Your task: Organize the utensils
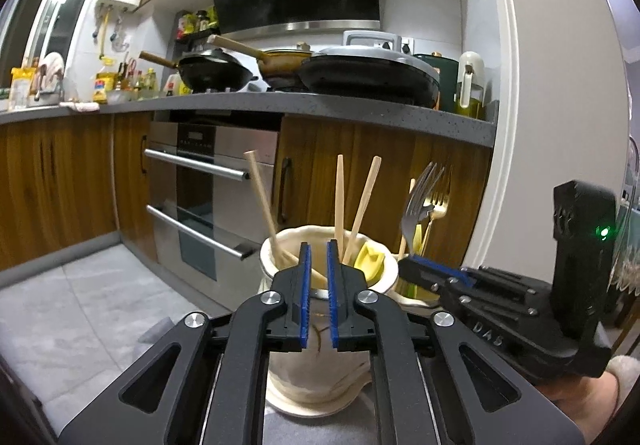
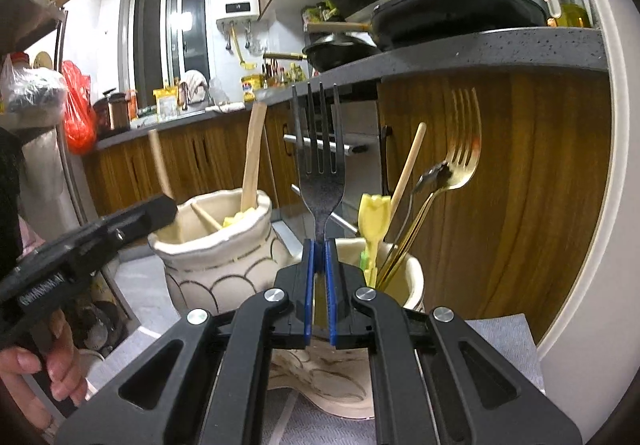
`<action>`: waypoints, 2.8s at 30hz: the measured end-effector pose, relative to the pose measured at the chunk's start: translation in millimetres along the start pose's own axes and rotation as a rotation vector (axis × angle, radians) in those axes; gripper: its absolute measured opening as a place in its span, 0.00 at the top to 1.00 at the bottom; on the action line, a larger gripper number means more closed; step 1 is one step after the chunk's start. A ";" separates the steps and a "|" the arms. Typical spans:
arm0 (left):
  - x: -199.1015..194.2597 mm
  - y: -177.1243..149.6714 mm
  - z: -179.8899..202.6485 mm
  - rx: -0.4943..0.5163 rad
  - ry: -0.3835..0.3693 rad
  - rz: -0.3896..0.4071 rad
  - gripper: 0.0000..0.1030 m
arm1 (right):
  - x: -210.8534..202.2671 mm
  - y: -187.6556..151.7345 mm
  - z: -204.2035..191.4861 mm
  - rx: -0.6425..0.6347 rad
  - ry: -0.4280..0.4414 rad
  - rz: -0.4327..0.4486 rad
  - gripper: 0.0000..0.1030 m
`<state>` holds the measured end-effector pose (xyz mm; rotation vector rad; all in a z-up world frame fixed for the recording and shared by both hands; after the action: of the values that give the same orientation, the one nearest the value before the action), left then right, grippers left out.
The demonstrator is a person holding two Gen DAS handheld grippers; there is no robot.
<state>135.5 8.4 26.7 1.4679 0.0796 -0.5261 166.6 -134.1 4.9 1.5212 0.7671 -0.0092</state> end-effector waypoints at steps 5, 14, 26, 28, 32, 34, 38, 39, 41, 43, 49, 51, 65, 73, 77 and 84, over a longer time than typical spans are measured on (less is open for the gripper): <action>-5.5 0.3 0.2 0.007 0.016 0.012 0.75 | -4.1 0.0 -1.0 -0.009 0.001 0.009 0.84; -26.9 -7.2 1.9 0.021 0.046 0.033 0.45 | -33.5 -7.5 -2.6 -0.008 -0.035 -0.009 0.62; -53.5 -39.5 9.7 0.041 0.121 -0.004 0.08 | -65.3 -43.3 -2.6 -0.041 -0.079 -0.049 0.18; -55.9 -44.3 10.8 0.052 0.135 -0.010 0.08 | -65.3 -49.2 0.9 -0.035 -0.089 -0.048 0.16; -56.7 -51.0 10.7 0.056 0.158 -0.020 0.06 | -64.9 -53.9 5.7 -0.021 -0.106 -0.033 0.13; -55.8 -53.3 11.5 0.072 0.180 -0.020 0.06 | -64.7 -54.3 5.7 -0.029 -0.117 -0.021 0.10; -52.7 -57.3 15.0 0.111 0.213 -0.019 0.05 | -65.9 -56.0 3.0 -0.042 -0.124 0.004 0.10; -50.9 -59.2 16.1 0.120 0.216 -0.026 0.05 | -67.1 -56.0 2.5 -0.043 -0.126 0.011 0.09; -48.0 -62.7 18.1 0.135 0.222 -0.036 0.05 | -69.5 -55.0 4.2 -0.040 -0.125 0.033 0.08; -46.4 -64.3 19.4 0.138 0.215 -0.049 0.05 | -71.9 -55.4 4.3 -0.040 -0.128 0.047 0.06; -49.8 -64.6 10.0 0.079 0.191 -0.046 0.05 | -73.1 -54.7 2.2 -0.050 -0.142 0.057 0.06; -50.6 -64.3 8.7 0.074 0.193 -0.043 0.05 | -73.6 -54.8 2.5 -0.046 -0.145 0.058 0.06; -50.6 -65.0 10.3 0.078 0.202 -0.042 0.05 | -74.7 -56.1 2.3 -0.040 -0.156 0.059 0.06; -51.4 -65.3 9.2 0.078 0.201 -0.041 0.05 | -74.1 -56.0 2.9 -0.039 -0.157 0.058 0.06; -51.4 -65.3 9.4 0.078 0.201 -0.042 0.05 | -74.0 -55.9 3.6 -0.039 -0.158 0.058 0.06; -51.5 -65.3 9.6 0.078 0.201 -0.042 0.05 | -73.5 -55.6 4.1 -0.039 -0.157 0.058 0.05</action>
<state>62.3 13.4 -13.6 1.5955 0.2512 -0.4175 86.2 -176.2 -11.5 1.4858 0.5944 -0.0695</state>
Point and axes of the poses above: each gripper's, at about its wrist camera, not at the fingertips, and x roughly the way its jaws point, z to its right, y to its top, the point moved 4 cm from there along x, roughly the way its jaws point, and after that the axes turned 8 degrees about -z, right-handed, at the moved point
